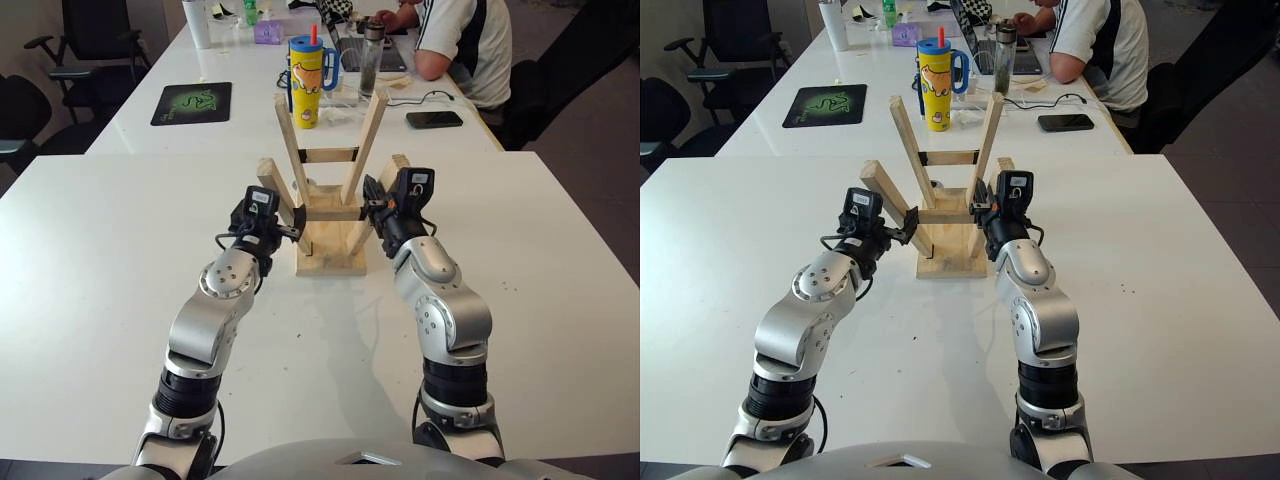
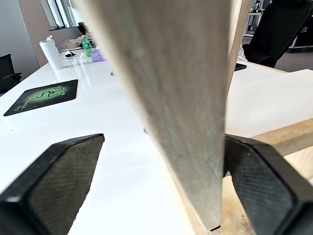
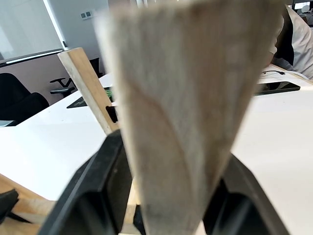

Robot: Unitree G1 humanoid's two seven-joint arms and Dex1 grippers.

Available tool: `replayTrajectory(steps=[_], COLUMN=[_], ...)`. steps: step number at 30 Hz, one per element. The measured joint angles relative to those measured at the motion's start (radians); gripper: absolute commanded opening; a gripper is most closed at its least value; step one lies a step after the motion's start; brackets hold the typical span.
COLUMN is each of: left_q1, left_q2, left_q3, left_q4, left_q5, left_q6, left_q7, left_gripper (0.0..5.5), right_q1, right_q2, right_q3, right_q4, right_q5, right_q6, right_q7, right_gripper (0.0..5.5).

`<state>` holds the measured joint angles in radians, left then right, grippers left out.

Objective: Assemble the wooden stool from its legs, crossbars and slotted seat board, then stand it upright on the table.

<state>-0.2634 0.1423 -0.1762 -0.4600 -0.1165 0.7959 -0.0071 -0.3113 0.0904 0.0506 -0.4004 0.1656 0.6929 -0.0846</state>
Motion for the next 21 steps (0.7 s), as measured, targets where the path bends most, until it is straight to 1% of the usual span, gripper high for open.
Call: replayTrajectory(steps=[4, 9, 12, 19, 20, 21], left_q1=[-0.008, -0.055, -0.093, -0.222, -0.239, -0.265], left_q2=[-0.030, -0.076, -0.084, -0.085, -0.087, -0.088], left_q3=[0.047, 0.152, 0.201, 0.273, 0.283, 0.296], left_q4=[-0.001, -0.020, -0.021, -0.035, -0.027, -0.006], left_q5=[-0.010, -0.054, -0.071, -0.125, -0.139, -0.152], left_q6=[-0.019, -0.072, -0.096, -0.117, -0.118, -0.117], left_q7=[0.002, 0.006, 0.006, 0.000, 0.001, 0.002], left_gripper=[4.31, 4.31, 4.31, 3.51, 3.34, 3.16], right_q1=[-0.015, -0.087, -0.121, -0.259, -0.277, -0.300], right_q2=[0.003, -0.016, -0.033, -0.080, -0.087, -0.094], right_q3=[-0.002, -0.001, -0.003, -0.042, -0.050, -0.061], right_q4=[-0.010, -0.046, -0.053, -0.040, -0.030, -0.009], right_q5=[-0.003, -0.037, -0.044, -0.059, -0.057, -0.046], right_q6=[-0.073, -0.176, -0.213, -0.235, -0.236, -0.235], right_q7=[0.001, 0.005, 0.013, 0.040, 0.045, 0.055], right_gripper=[1.75, 1.75, 1.75, 1.78, 1.58, 1.48])
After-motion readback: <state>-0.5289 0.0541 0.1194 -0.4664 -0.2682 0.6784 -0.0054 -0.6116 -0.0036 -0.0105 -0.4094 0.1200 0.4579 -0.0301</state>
